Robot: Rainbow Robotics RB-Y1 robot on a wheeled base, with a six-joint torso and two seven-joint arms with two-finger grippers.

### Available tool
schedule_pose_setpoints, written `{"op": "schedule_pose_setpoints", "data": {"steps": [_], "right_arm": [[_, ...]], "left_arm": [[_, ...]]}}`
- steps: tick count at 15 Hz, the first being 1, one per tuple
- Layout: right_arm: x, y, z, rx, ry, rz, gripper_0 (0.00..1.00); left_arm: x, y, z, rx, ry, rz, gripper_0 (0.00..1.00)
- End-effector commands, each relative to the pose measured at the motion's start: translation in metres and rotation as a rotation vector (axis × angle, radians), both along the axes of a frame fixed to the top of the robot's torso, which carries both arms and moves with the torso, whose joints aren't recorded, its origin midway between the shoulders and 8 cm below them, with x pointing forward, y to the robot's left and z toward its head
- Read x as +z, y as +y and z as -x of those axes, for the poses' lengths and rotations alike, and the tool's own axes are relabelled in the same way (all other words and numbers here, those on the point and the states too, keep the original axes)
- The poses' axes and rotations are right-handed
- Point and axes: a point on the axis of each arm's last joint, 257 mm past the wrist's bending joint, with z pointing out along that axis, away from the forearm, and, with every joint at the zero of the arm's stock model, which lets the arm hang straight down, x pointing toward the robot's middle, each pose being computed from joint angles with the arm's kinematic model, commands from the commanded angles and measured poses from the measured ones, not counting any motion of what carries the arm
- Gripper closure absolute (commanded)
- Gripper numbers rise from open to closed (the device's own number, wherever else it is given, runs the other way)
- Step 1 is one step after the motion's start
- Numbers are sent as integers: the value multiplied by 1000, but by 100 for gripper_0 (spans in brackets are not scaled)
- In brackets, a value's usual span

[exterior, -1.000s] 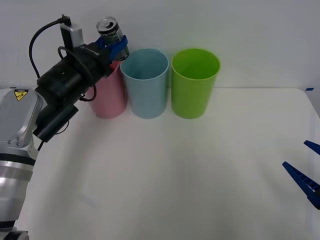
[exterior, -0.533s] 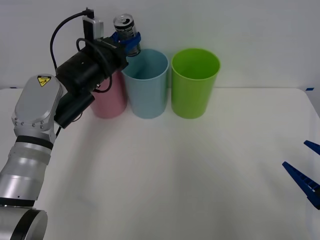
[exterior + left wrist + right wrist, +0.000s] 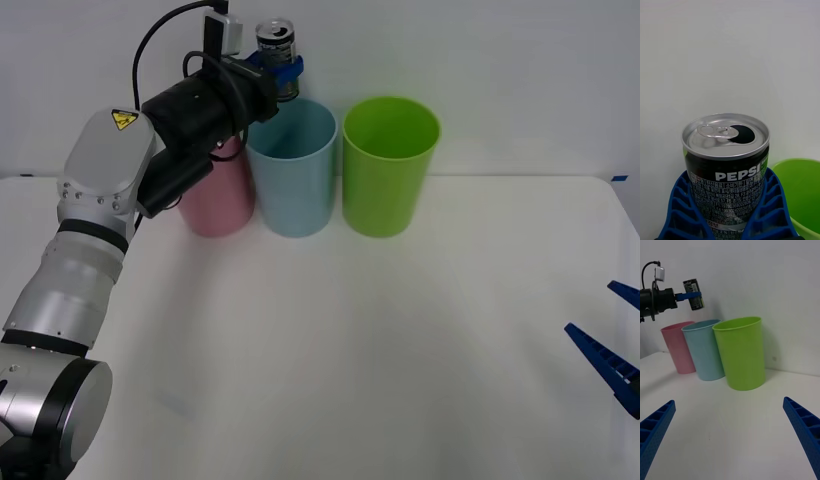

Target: Grasp the object on the table and drop it into the matching bin: aluminum can to the light blue bin, PET bottle to the pink bin.

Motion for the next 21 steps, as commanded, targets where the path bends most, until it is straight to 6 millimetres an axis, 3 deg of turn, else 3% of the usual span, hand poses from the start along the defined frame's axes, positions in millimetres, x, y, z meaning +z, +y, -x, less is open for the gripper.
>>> {"op": "schedule_pose_setpoints", "data": {"steps": [1, 7, 8, 9, 10, 11, 21], "right_arm": [[0, 0, 0, 0, 0, 0, 0], [0, 0, 0, 0, 0, 0, 0], [0, 0, 0, 0, 0, 0, 0], [0, 0, 0, 0, 0, 0, 0], [0, 0, 0, 0, 0, 0, 0], [0, 0, 0, 0, 0, 0, 0], [0, 0, 0, 0, 0, 0, 0]], "left_arm": [[3, -5, -4, -3, 4, -12, 98], [2, -10, -3, -10, 9, -13, 97], [1, -10, -4, -9, 10, -13, 92], [0, -11, -3, -11, 11, -14, 79], [3, -10, -3, -12, 9, -8, 12], [2, -10, -3, -14, 12, -4, 0], [2, -9, 0, -25, 26, 36, 0]]}}
